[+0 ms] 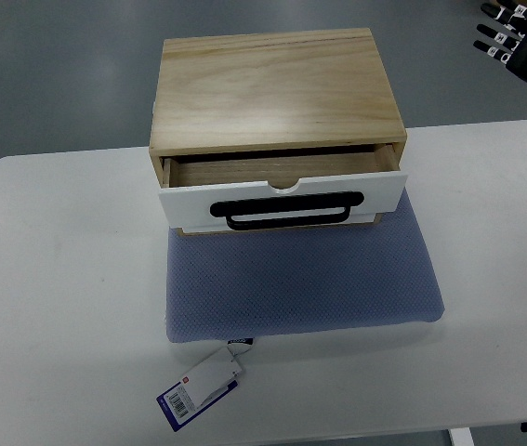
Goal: Open wood drawer with right hand
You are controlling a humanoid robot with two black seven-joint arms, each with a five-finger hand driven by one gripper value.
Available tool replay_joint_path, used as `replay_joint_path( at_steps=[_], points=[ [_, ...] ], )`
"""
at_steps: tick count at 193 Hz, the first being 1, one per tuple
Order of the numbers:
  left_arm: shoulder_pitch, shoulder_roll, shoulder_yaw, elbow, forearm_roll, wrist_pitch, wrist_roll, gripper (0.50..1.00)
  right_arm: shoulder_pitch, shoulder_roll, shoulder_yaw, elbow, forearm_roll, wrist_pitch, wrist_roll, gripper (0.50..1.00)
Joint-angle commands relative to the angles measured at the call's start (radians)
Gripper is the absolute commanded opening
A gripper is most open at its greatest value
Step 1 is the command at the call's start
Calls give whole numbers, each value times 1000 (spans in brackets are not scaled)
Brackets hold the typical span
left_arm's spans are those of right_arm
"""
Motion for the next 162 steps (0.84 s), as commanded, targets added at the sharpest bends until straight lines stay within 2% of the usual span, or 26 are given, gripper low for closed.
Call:
replay_joint_path(
  at_steps=[1, 21, 26, 53, 93, 131, 162],
  points=[
    [0, 0, 0, 0, 0, 0, 0, 1000, -33, 49, 50, -30, 1, -32, 19, 944],
    [0, 0, 0, 0, 0, 0, 0, 1000, -52, 58, 64, -30, 1, -32, 28, 944],
    [0, 0, 0, 0, 0, 0, 0, 1000, -70, 75, 64, -32, 1, -32, 51, 946],
    [0, 0, -1, 0, 0, 0, 0, 1000, -98, 92, 50, -32, -8, -29, 85, 946],
    [0, 0, 0, 0, 0, 0, 0, 1000, -124, 116, 44, -20, -16, -9, 83, 948],
    [0, 0, 0, 0, 0, 0, 0, 1000, -148, 124, 45, -20, -16, 66, 83, 948],
    [0, 0, 0, 0, 0, 0, 0, 1000, -156, 135, 45, -20, -14, 69, 85, 948]
  ],
)
